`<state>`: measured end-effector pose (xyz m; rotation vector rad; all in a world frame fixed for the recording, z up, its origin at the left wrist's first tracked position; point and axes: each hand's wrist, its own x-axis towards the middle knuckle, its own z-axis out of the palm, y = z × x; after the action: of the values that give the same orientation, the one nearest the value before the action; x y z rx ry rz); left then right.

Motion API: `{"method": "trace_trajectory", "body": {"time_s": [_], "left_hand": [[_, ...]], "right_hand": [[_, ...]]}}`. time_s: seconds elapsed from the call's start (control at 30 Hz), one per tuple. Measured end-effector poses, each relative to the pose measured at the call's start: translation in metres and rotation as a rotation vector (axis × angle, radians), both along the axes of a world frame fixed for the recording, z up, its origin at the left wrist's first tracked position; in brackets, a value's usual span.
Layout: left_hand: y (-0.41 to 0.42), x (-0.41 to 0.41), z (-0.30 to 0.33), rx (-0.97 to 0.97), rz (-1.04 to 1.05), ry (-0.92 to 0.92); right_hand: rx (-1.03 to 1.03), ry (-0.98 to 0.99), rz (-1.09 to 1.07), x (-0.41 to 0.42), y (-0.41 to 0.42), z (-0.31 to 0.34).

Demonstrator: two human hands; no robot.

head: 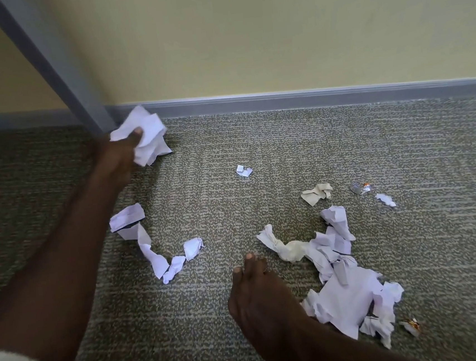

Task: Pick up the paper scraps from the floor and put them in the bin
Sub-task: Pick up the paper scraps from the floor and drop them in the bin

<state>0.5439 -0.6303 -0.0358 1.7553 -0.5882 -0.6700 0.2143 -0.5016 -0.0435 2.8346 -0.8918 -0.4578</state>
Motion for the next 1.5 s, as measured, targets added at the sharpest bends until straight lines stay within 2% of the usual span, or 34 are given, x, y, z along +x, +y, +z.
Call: {"method": "trace_trajectory", "body": {"time_s": [0.03, 0.17, 0.2, 0.27, 0.37, 0.43, 0.5, 0.6, 0.67, 0.77, 0.87, 0.93, 0.97, 1.03, 1.07, 1.1, 1.17, 1.33, 1.4, 1.5], "left_hand": [[-0.012, -0.002, -0.004, 0.026, -0.049, -0.034], [-0.026, -0.005, -0.023, 0.297, -0.211, -0.490], [-0.024, -0.009, -0.026, 0.352, -0.203, -0.541], [-0.019, -0.013, -0.029, 0.359, -0.145, -0.575], [-0.012, -0.015, -0.028, 0.244, -0.101, -0.641], [-0.001, -0.014, -0.023, 0.124, -0.094, -0.619], [0.020, -0.009, -0.015, 0.031, -0.059, -0.469], [0.066, 0.008, -0.016, -0.034, -0.135, -0.200], [0.095, 0.005, -0.018, -0.055, -0.129, -0.100], [0.123, -0.019, -0.027, 0.048, -0.040, -0.194], [0.142, -0.051, -0.032, 0.132, -0.158, -0.329], [0.154, -0.068, -0.038, 0.114, -0.187, -0.350], [0.160, -0.077, -0.043, 0.105, -0.229, -0.418], [0.172, -0.096, -0.059, 0.115, -0.305, -0.673], [0.177, -0.102, -0.064, 0.117, -0.303, -0.796], [0.182, -0.107, -0.064, 0.124, -0.276, -0.833], [0.182, -0.112, -0.060, 0.158, -0.221, -0.786], [0.177, -0.117, -0.057, 0.213, -0.133, -0.714], [0.176, -0.117, -0.058, 0.234, -0.113, -0.699], [0.172, -0.114, -0.061, 0.236, -0.106, -0.705]], "right_hand": [[0.017, -0.006, -0.013, 0.000, 0.002, -0.002], [0.040, -0.039, -0.048, 0.002, 0.003, -0.010], [0.049, -0.040, -0.062, 0.002, 0.003, -0.010], [0.060, -0.015, -0.077, 0.001, 0.003, -0.007], [0.029, -0.043, -0.075, 0.001, 0.003, -0.008], [0.014, -0.076, -0.075, 0.001, 0.003, -0.010], [0.009, -0.076, -0.068, 0.001, 0.004, -0.010], [-0.045, -0.061, -0.050, 0.003, 0.004, -0.012], [-0.037, -0.018, -0.053, 0.003, 0.003, -0.013], [-0.043, 0.054, -0.014, 0.004, 0.005, -0.007], [-0.040, 0.006, 0.141, 0.004, 0.010, -0.003], [-0.032, 0.029, 0.075, 0.005, 0.008, 0.011], [-0.049, 0.005, 0.030, 0.004, 0.010, 0.022], [0.019, -0.016, 0.005, 0.003, 0.013, 0.025], [0.084, -0.023, -0.008, 0.001, 0.013, 0.019], [0.178, 0.031, -0.061, -0.002, 0.014, 0.020], [0.270, 0.067, -0.128, -0.003, 0.008, 0.021], [0.505, -0.086, -0.181, 0.012, -0.034, 0.043], [0.456, -0.241, -0.280, 0.024, -0.066, 0.040], [0.267, -0.497, -0.347, 0.035, -0.116, 0.018]]}}
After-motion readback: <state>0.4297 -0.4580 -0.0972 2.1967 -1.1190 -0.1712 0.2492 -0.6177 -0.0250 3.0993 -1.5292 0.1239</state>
